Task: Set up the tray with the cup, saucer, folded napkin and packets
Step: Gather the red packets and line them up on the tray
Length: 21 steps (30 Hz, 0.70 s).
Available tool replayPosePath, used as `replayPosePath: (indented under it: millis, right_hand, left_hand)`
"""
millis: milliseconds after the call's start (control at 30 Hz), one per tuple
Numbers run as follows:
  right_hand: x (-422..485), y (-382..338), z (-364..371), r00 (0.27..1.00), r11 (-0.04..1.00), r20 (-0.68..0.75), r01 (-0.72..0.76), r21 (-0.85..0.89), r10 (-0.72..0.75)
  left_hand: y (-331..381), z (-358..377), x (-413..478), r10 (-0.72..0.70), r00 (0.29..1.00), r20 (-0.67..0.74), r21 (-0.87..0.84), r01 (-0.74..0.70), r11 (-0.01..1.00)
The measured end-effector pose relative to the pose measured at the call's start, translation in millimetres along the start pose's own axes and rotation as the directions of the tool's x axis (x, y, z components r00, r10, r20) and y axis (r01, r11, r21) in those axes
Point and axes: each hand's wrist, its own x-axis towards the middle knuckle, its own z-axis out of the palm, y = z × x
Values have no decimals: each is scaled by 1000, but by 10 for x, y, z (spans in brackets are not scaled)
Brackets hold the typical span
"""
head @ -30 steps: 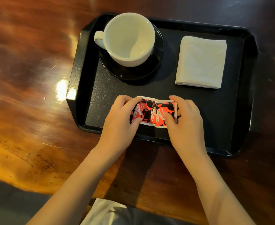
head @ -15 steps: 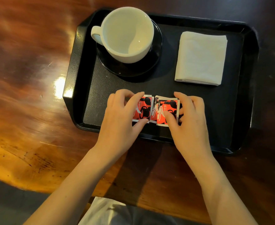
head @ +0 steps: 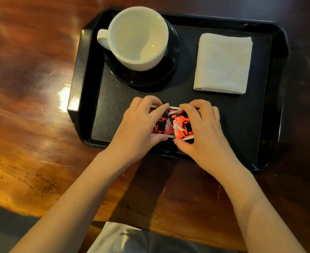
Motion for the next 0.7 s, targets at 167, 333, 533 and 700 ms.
replayPosePath:
  millis: [167,333,533,700]
  right_hand:
    - [24,-15,-7,1000,1000,-13,17,-18,-17]
    - [-40,11,-32,999,999,-41,-19,-27,18]
    - [-173,125,-115,982,982,-120,-159,-97,147]
    - [-189,165,-164,995,992,-39,-99,-82,96]
  left_hand:
    - [-1,-3,-3,13,1000,-4,-2,-13,1000]
    - [19,12,-1,14,1000,-24,20,-13,1000]
    - [16,27,-6,10,999,-37,16,-10,1000]
    - [12,35,-8,14,999,-37,27,-13,1000]
